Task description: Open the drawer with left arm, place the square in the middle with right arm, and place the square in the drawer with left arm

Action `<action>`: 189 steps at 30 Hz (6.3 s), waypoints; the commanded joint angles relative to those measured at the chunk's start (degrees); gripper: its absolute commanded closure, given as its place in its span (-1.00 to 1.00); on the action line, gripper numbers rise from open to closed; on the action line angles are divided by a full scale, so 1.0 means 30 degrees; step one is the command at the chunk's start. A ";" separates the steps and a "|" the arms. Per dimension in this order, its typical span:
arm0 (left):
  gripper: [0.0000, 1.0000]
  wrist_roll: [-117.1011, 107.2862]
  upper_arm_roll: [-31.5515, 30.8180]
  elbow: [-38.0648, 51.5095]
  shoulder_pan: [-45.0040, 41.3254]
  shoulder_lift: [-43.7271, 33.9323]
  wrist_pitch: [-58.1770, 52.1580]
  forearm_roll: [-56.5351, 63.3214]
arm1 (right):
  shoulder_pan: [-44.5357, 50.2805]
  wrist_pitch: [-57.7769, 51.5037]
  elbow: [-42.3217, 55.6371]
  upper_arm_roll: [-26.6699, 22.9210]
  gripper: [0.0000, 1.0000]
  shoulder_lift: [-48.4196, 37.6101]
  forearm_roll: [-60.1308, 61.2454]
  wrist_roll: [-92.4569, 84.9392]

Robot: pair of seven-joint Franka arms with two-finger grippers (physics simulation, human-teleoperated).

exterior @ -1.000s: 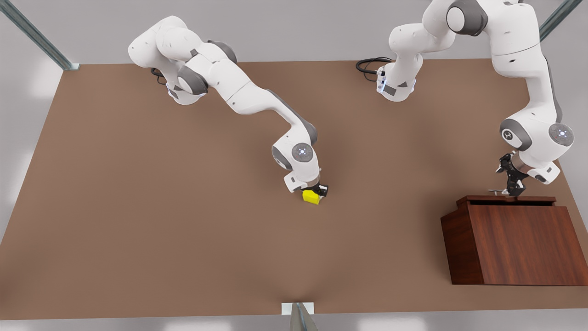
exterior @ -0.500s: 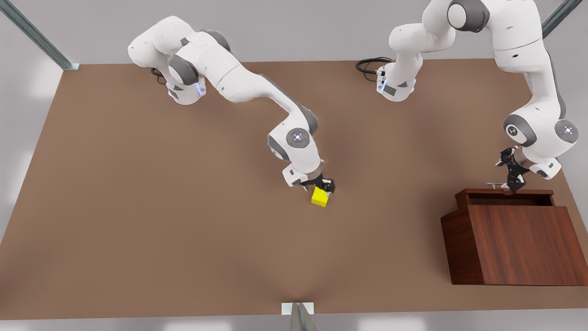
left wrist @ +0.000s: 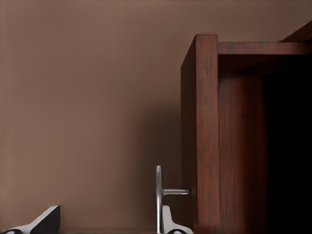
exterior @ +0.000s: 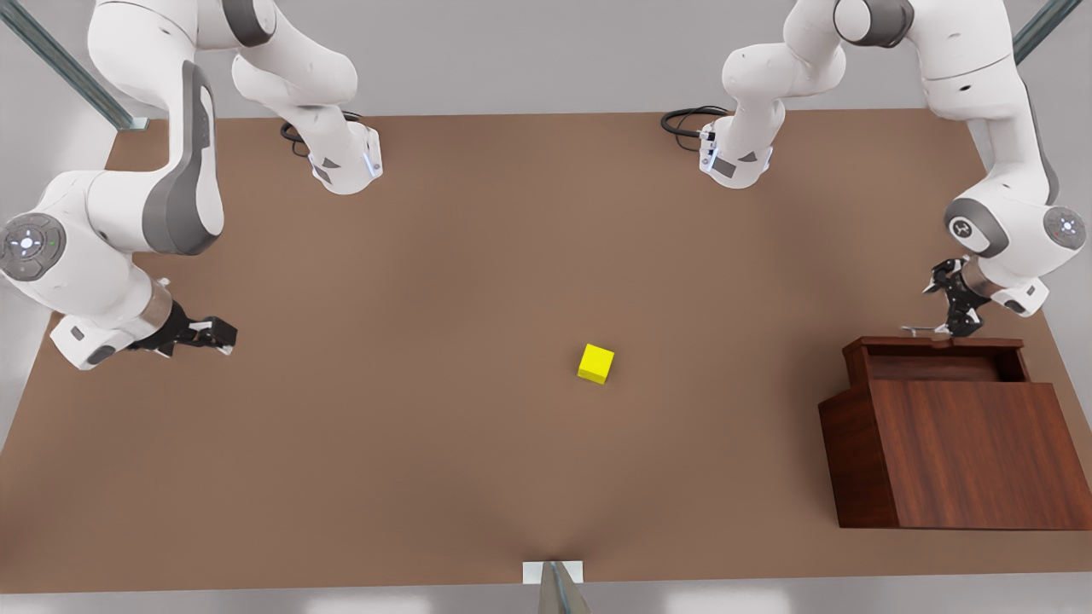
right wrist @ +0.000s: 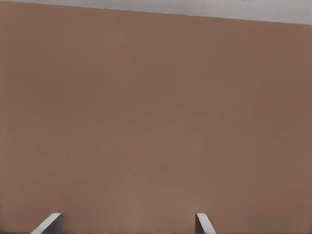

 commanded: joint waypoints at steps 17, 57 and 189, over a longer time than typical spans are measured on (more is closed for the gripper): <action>-1.00 -0.0013 0.0294 -0.0647 -0.0017 -0.0370 -0.0359 0.0240 | -0.0276 -0.2262 0.2187 -0.0211 -1.00 0.0484 0.0351 -0.0095; -1.00 1.2145 -0.9257 1.0633 -1.3582 0.8008 -0.2703 0.2027 | -0.0393 -0.0680 0.2568 -0.0240 -1.00 0.0514 0.0410 0.0081; -1.00 2.9736 0.4193 1.2915 -0.8045 0.5665 -1.2307 -0.3712 | -0.0803 -0.0357 0.2627 -0.0240 -1.00 0.0455 0.0351 0.0052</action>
